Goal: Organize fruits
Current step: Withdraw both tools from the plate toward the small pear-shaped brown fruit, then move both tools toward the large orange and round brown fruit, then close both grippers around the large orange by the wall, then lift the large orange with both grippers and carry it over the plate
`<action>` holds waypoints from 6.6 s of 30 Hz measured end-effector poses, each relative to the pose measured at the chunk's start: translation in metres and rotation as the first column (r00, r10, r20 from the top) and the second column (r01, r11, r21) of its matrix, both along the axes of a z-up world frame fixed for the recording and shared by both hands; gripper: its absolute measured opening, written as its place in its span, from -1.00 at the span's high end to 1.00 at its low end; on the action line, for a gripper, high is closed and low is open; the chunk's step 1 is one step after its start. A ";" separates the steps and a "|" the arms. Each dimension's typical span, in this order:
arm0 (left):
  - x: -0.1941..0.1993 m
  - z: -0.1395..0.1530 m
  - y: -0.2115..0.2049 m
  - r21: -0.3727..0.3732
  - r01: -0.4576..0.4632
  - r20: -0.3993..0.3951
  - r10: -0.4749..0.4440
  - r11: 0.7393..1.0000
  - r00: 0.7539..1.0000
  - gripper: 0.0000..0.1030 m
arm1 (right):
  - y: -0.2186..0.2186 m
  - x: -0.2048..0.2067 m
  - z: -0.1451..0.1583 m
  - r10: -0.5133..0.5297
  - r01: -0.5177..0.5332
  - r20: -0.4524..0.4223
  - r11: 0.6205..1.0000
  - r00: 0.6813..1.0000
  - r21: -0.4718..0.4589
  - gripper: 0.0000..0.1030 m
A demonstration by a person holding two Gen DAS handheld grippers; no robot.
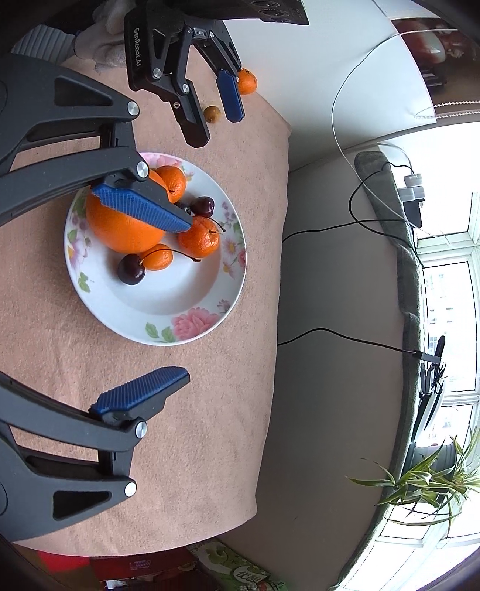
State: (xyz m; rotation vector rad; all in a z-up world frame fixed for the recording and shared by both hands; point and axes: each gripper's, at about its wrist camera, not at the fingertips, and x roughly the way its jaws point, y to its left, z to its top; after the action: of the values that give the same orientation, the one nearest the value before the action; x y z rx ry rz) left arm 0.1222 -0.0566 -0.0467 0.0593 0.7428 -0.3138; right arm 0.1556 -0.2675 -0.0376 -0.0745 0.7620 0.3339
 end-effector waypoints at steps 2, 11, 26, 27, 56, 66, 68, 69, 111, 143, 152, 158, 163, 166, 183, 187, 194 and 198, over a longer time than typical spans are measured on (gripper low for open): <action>-0.004 0.001 0.006 -0.003 -0.009 0.002 0.009 1.000 1.000 -0.54 | 0.007 -0.003 0.003 0.010 -0.010 0.009 1.000 1.000 -0.013 -0.52; -0.020 0.002 0.048 -0.017 -0.094 0.008 0.095 0.995 0.995 -0.54 | 0.046 -0.013 0.013 0.078 -0.077 0.034 0.996 0.996 -0.036 -0.52; -0.056 -0.013 0.128 -0.027 -0.259 -0.007 0.259 0.966 0.966 -0.54 | 0.113 -0.024 0.016 0.220 -0.218 0.037 0.975 0.975 -0.039 -0.52; -0.058 -0.014 0.134 -0.027 -0.275 -0.008 0.275 0.961 0.961 -0.54 | 0.118 -0.023 0.016 0.230 -0.229 0.035 0.973 0.972 -0.038 -0.52; -0.066 -0.042 0.237 -0.177 -0.557 -0.053 0.557 0.811 0.829 -0.54 | 0.300 0.044 0.000 0.558 -0.547 -0.142 0.829 0.817 0.114 -0.52; -0.048 -0.040 0.239 -0.171 -0.580 -0.051 0.580 0.797 0.813 -0.54 | 0.356 0.068 -0.020 0.627 -0.604 -0.205 0.779 0.751 0.171 -0.52; -0.046 -0.041 0.241 -0.176 -0.584 -0.058 0.584 0.792 0.809 -0.54 | 0.364 0.071 -0.024 0.639 -0.616 -0.213 0.769 0.739 0.170 -0.52; -0.045 -0.042 0.242 -0.177 -0.586 -0.059 0.586 0.791 0.808 -0.54 | 0.369 0.072 -0.026 0.644 -0.622 -0.215 0.765 0.735 0.167 -0.52; -0.009 -0.064 0.274 -0.263 -0.622 -0.120 0.615 0.737 0.779 -0.27 | 0.460 0.124 -0.101 0.717 -0.627 -0.365 0.697 0.594 0.348 -0.52; -0.002 -0.070 0.272 -0.229 -0.630 -0.117 0.621 0.742 0.775 -0.01 | 0.457 0.096 -0.102 0.734 -0.682 -0.287 0.679 0.616 0.273 -0.21; -0.019 -0.048 0.263 -0.240 -0.610 -0.048 0.619 0.755 0.784 -0.01 | 0.439 0.067 -0.064 0.744 -0.704 -0.207 0.668 0.635 0.242 -0.21; -0.036 -0.031 0.245 -0.239 -0.586 -0.002 0.603 0.774 0.798 -0.01 | 0.413 0.052 -0.038 0.736 -0.701 -0.155 0.676 0.659 0.227 -0.21; -0.053 -0.015 0.219 -0.232 -0.555 0.045 0.579 0.799 0.814 -0.01 | 0.380 0.027 -0.010 0.720 -0.697 -0.095 0.691 0.687 0.193 -0.20; -0.063 -0.005 0.203 -0.235 -0.532 0.072 0.560 0.814 0.825 -0.01 | 0.358 0.011 0.007 0.707 -0.691 -0.055 0.702 0.705 0.169 -0.20; -0.097 0.031 0.081 -0.247 -0.343 0.164 0.387 0.906 0.907 -0.01 | 0.200 -0.046 0.053 0.567 -0.569 0.063 0.806 0.822 0.165 -0.20; -0.093 0.033 0.046 -0.252 -0.289 0.167 0.336 0.923 0.927 -0.01 | 0.158 -0.051 0.057 0.520 -0.523 0.069 0.834 0.851 0.172 -0.20; -0.087 0.031 -0.008 -0.253 -0.199 0.160 0.244 0.947 0.957 -0.01 | 0.098 -0.040 0.057 0.437 -0.442 0.068 0.880 0.897 0.176 -0.20; -0.077 0.027 -0.036 -0.249 -0.153 0.143 0.192 0.956 0.971 -0.01 | 0.065 -0.034 0.056 0.388 -0.393 0.063 0.902 0.920 0.181 -0.20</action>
State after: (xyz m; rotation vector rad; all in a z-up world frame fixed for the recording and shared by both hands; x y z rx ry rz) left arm 0.0448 -0.0923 -0.0195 -0.2031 0.5367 -0.2246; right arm 0.1214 -0.2021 0.0186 -0.0504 0.6839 0.7870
